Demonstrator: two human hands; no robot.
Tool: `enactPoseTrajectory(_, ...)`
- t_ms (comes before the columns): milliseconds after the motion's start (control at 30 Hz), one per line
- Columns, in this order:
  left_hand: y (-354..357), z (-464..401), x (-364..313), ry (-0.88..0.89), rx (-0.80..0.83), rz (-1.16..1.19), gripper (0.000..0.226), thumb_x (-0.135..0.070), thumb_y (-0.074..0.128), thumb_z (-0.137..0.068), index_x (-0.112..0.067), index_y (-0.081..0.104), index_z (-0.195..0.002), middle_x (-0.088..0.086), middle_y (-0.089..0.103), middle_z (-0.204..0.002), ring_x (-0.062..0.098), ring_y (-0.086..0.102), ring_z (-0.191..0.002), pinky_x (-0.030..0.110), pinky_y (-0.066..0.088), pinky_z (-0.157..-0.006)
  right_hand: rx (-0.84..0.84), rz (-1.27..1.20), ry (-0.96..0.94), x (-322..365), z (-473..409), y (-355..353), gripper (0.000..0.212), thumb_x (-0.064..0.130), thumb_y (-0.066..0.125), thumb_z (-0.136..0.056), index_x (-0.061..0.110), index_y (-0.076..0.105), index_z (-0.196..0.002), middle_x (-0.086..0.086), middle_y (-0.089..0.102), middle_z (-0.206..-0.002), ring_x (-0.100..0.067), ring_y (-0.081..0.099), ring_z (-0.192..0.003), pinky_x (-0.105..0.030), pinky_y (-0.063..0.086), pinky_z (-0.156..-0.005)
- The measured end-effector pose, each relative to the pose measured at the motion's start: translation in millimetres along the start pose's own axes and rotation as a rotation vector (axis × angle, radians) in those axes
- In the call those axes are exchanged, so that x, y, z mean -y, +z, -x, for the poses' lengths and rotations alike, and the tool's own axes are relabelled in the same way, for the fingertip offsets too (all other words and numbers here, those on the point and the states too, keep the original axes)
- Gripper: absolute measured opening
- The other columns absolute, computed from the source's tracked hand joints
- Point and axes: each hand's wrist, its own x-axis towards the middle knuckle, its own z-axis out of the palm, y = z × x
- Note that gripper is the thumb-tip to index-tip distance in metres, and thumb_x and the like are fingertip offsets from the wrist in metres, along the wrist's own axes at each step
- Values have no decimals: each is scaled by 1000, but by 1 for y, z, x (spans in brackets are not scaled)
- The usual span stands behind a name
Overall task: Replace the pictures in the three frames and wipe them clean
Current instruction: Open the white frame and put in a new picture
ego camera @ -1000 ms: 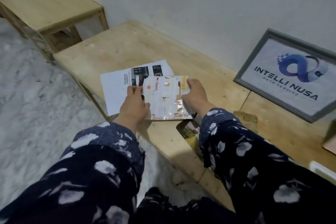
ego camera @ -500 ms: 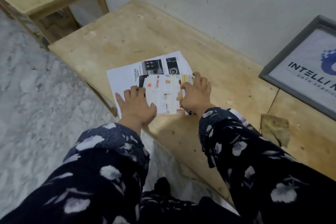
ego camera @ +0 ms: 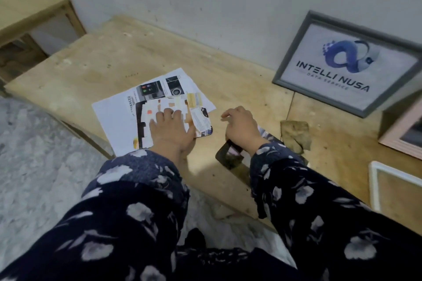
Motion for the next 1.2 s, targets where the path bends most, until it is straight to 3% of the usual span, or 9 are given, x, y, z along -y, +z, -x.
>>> enactPoseTrajectory(100, 6, 7, -41, 122, 20, 37, 60, -51, 46, -91, -16, 36, -139, 9, 32, -143, 31, 26, -133, 45, 30, -103, -35, 86, 110, -43, 26, -18, 39, 8, 48, -87, 23, 56, -122, -4, 47, -126, -28, 39, -121, -38, 38, -95)
enactPoseTrajectory(233, 12, 14, -76, 235, 78, -8, 62, -53, 48, -92, -16, 37, -140, 10, 31, -144, 32, 26, -133, 46, 29, -105, -111, 115, 260, -89, 61, -36, 36, 25, 51, -90, 24, 52, -126, -6, 49, -129, -31, 41, -124, -43, 39, -101)
enactPoseTrajectory(400, 26, 25, -112, 311, 158, -70, 68, -62, 46, -90, -12, 41, -136, 9, 30, -141, 32, 26, -131, 49, 34, -100, -271, 94, 436, -129, 111, -45, 70, 55, 65, -79, 22, 39, -135, -4, 39, -134, -26, 34, -126, -42, 33, -98)
enactPoseTrajectory(500, 31, 30, -126, 281, 184, -70, 80, -64, 50, -87, -7, 33, -141, 11, 28, -142, 33, 26, -132, 49, 34, -101, -191, 91, 509, -145, 128, -44, 91, 69, 65, -69, 23, 33, -140, -5, 35, -134, -27, 33, -125, -42, 32, -98)
enactPoseTrajectory(600, 31, 34, -134, 207, 193, -4, 83, -59, 59, -85, -6, 29, -141, 13, 27, -142, 34, 26, -133, 50, 32, -103, -123, 79, 542, -152, 137, -38, 92, 74, 64, -65, 27, 38, -139, -5, 35, -128, -27, 32, -121, -42, 31, -95)
enactPoseTrajectory(833, 34, 39, -135, 156, 135, 254, 75, -44, 75, -78, -10, 34, -130, 9, 40, -134, 31, 33, -127, 46, 34, -97, -239, -60, 550, -148, 134, -34, 64, 61, 71, -68, 32, 53, -122, 0, 39, -116, -22, 34, -114, -36, 27, -87)
enactPoseTrajectory(967, 44, 40, -130, 189, 110, 357, 56, -35, 67, -87, -12, 32, -124, 9, 60, -112, 32, 50, -109, 43, 36, -87, -272, -101, 523, -144, 134, -26, 46, 48, 68, -77, 32, 56, -119, 1, 44, -115, -21, 35, -114, -34, 24, -82)
enactPoseTrajectory(1067, 44, 43, -128, 228, 39, 463, 31, -24, 50, -97, -11, 31, -118, 12, 64, -96, 33, 57, -83, 43, 45, -76, -337, -295, 425, -142, 136, -31, 41, 30, 67, -84, 23, 51, -121, -1, 54, -118, -22, 48, -110, -35, 36, -85)
enactPoseTrajectory(1200, 29, 55, -144, 265, -79, 504, 29, -21, 46, -98, -9, 32, -122, 10, 61, -88, 31, 56, -76, 37, 40, -62, -392, -602, 391, -144, 140, -57, 46, 14, 67, -87, 20, 44, -127, -5, 61, -116, -18, 62, -83, -33, 54, -70)
